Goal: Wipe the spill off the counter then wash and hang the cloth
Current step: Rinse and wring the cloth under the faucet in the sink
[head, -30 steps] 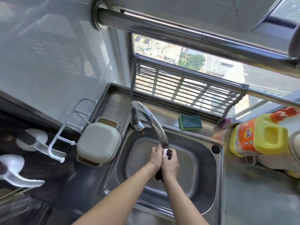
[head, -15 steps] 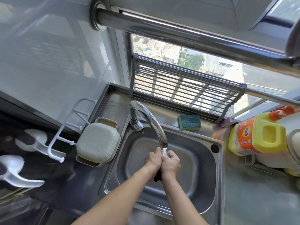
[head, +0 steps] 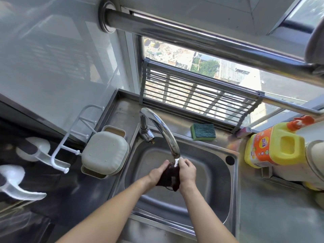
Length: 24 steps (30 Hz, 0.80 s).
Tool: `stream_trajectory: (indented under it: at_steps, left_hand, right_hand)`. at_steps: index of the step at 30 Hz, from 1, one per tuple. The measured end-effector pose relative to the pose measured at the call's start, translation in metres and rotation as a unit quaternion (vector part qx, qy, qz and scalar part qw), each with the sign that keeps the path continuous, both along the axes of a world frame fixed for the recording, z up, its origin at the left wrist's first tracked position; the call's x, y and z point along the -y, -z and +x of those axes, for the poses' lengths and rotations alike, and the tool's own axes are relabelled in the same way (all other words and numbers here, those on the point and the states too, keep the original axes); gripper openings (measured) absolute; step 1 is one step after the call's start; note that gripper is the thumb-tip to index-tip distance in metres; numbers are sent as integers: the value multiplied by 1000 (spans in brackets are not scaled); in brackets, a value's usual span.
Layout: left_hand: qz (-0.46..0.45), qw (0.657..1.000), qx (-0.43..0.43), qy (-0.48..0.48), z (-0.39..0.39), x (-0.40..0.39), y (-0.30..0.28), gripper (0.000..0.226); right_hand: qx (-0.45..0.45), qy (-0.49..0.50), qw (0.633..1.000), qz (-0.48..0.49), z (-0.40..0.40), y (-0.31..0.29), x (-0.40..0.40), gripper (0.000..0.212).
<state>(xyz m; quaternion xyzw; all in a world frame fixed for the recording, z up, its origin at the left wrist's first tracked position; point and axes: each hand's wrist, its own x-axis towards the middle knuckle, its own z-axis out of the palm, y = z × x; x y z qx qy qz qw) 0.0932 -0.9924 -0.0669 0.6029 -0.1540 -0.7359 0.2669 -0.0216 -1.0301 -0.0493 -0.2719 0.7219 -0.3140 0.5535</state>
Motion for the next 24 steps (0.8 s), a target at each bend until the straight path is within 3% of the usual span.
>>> stream_trajectory:
  at_steps: [3, 7, 9, 13, 16, 20, 24]
  left_hand:
    - [2, 998, 0, -57, 8, 2, 5, 41]
    - [-62, 977, 111, -173, 4, 8, 14, 15]
    - [-63, 975, 105, -183, -7, 14, 13, 6]
    - [-33, 981, 79, -175, -32, 28, 7, 37]
    - [-13, 977, 80, -198, -39, 28, 0, 42]
    - [15, 975, 89, -202, -38, 28, 2, 55]
    - [28, 974, 116, -194, -34, 25, 18, 62]
  right_hand:
    - [7, 3, 1000, -7, -3, 3, 0, 20]
    - [-132, 92, 986, -47, -9, 6, -8, 33]
    - [-147, 49, 986, -66, -6, 10, -12, 27]
    - [-124, -95, 986, -61, 11, 6, -18, 32]
    - [-162, -72, 981, -73, 17, 0, -16, 20]
    - [-203, -52, 975, -78, 18, -1, -13, 41]
    - [-194, -60, 978, -49, 16, -5, -12, 47]
